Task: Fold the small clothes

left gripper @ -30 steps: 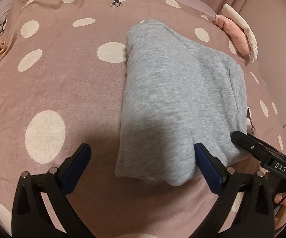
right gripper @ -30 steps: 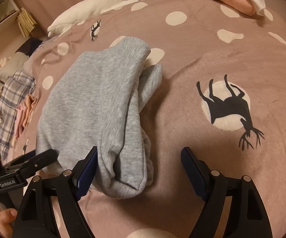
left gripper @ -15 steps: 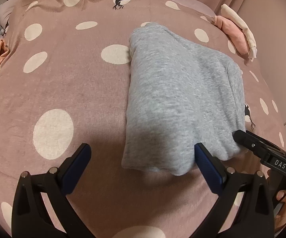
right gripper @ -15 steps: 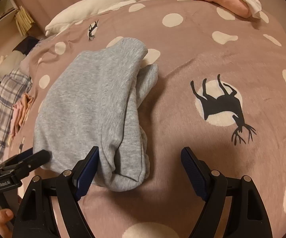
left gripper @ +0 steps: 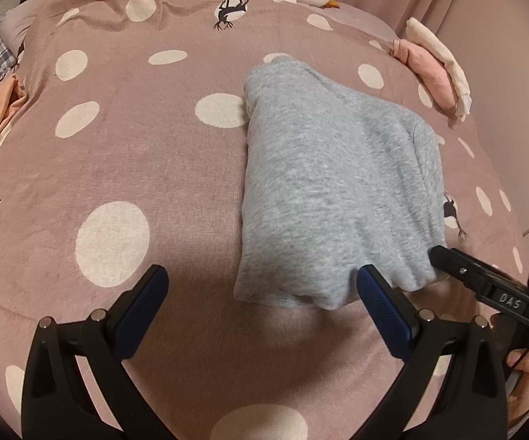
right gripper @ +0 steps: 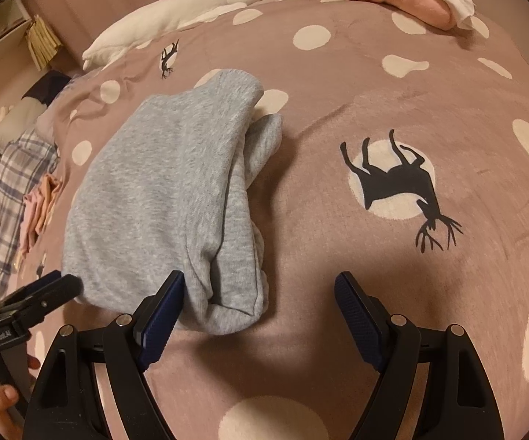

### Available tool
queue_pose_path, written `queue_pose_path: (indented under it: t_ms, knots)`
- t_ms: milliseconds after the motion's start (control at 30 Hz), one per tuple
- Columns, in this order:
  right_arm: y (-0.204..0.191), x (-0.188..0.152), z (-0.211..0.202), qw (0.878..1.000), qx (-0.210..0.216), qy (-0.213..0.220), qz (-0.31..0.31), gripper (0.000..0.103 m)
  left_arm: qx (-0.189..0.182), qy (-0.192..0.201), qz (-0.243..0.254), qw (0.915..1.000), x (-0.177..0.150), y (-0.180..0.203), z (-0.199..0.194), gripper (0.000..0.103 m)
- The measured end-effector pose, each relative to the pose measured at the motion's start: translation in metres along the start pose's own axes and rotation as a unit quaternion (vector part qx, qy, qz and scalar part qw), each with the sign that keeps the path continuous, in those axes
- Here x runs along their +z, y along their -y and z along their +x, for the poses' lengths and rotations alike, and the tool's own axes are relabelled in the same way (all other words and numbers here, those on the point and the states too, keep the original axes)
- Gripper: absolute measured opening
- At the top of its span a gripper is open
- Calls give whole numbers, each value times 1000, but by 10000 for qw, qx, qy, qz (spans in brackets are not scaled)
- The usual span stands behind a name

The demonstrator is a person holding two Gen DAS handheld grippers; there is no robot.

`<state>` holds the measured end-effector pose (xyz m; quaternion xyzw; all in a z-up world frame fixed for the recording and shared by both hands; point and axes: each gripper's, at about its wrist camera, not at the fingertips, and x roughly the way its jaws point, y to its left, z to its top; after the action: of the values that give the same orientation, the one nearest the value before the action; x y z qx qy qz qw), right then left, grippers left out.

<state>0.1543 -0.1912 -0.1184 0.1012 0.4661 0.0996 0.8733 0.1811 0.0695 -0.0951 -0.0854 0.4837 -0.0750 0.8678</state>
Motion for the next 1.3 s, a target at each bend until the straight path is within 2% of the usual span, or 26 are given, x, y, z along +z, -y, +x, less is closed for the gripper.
queue_pose_path:
  t_ms: [367, 467, 600, 900, 1033, 1100, 1233, 1267, 1300]
  knots:
    - [1, -2, -1, 9999, -18, 24, 109, 83, -83, 354, -12, 9993, -5, 6, -28, 103]
    - [-5, -4, -8, 9998, -116, 146, -60, 83, -97, 505, 35, 9987, -7, 8, -38, 103]
    - [-8, -3, -11, 9992, -195, 242, -243, 83, -128, 500, 49, 9987, -9, 9, -44, 103]
    - [-12, -13, -23, 9986, -232, 366, -311, 83, 45, 526, -9, 9986, -21, 3, -49, 103]
    - [-19, -22, -35, 9977, -209, 470, -445, 83, 153, 665, -7, 9977, -28, 2, -58, 103]
    - [-22, -25, -42, 9984, -183, 345, -409, 83, 186, 754, 9, 9970, -31, 2, -64, 103]
    - [-32, -30, -57, 9970, -174, 531, -544, 83, 498, 1038, 163, 9932, -40, 8, -80, 103]
    - [-34, -31, -59, 9967, -183, 551, -568, 85, 534, 1087, 191, 9925, -42, 9, -84, 103]
    - [-36, -32, -62, 9963, -202, 588, -594, 91, 524, 1114, 189, 9922, -43, 9, -87, 103]
